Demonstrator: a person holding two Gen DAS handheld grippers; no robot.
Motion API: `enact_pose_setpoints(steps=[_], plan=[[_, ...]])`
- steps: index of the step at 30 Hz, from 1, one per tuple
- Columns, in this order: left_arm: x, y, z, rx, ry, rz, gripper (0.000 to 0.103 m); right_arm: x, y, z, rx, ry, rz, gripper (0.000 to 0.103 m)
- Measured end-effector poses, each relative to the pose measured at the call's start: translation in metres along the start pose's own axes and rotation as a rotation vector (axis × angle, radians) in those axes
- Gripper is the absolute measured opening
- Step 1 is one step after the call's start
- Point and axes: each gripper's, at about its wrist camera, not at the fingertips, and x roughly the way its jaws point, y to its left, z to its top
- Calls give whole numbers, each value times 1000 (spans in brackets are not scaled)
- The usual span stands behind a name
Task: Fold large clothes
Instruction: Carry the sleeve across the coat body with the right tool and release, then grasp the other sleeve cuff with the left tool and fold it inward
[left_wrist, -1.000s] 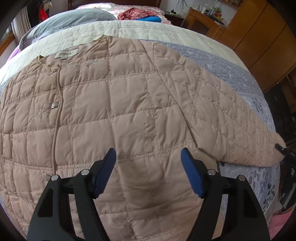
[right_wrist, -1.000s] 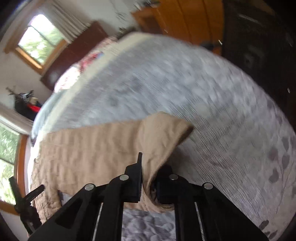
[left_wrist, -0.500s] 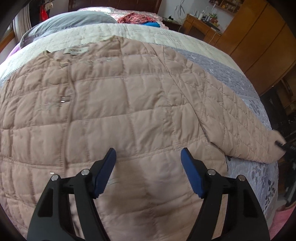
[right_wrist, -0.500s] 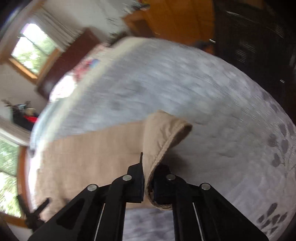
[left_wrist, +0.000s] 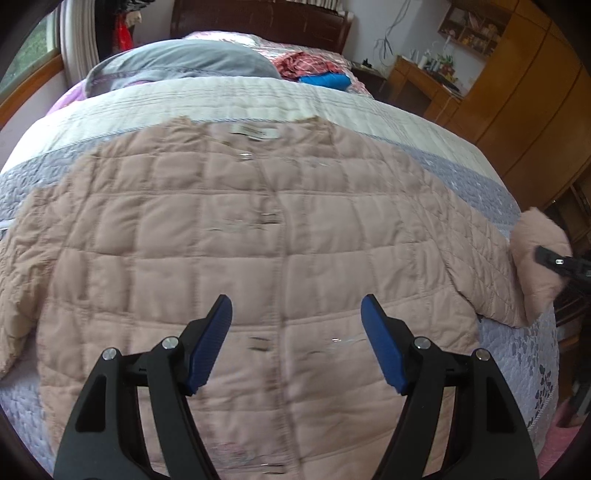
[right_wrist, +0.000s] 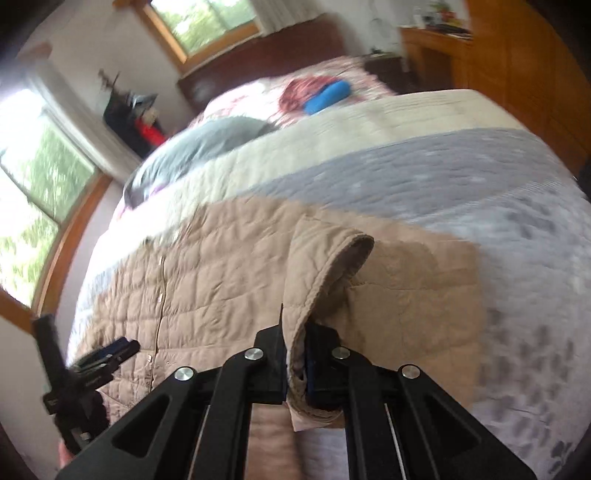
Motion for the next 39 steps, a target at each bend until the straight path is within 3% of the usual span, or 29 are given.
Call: enact_pose_setpoints(steps=[7,11,14,16,19,21,24,26,28,31,33,35,38,39], plan=[[3,34,-4,-28,9,37,72,72,59,-15,-61,78,1,7],[12,43,-5,-52,25,33,72,104,69,-20,-56,140,61,12],[15,42,-6,-54,31,28,72,99,69,-25,-62,141,131,18],[13,39,-6,-57,28,12,72,83,66,-27,-67,125,193,34],[10,26,-5,-61,31,-35,72,46,57,-25,-73,70,271,34],[9,11,-3,-57,42,-91,72,21,45,-23,-73,12,221,34],[13,-13,-3,-38,66,-156,73,-6,12,-20,-18,-81,22,34],[22,-30,-4,-38,101,-201,73,-14,-12,-21,38,-122,-43,34],[33,-47,-4,-32,122,-211,73,-16,-38,-24,103,-143,-77,34],[49,-68,-1,-13,158,-225,71,-14,-71,-29,178,-152,-61,34],[59,-81,1,0,167,-216,59,-7,-89,-28,209,-140,-78,34],[69,-91,2,14,183,-207,30,-2,-102,-29,226,-129,-75,34],[77,-98,2,15,180,-205,12,1,-113,-32,274,-130,-37,34],[75,-99,2,17,166,-208,10,3,-114,-31,282,-133,-36,34]])
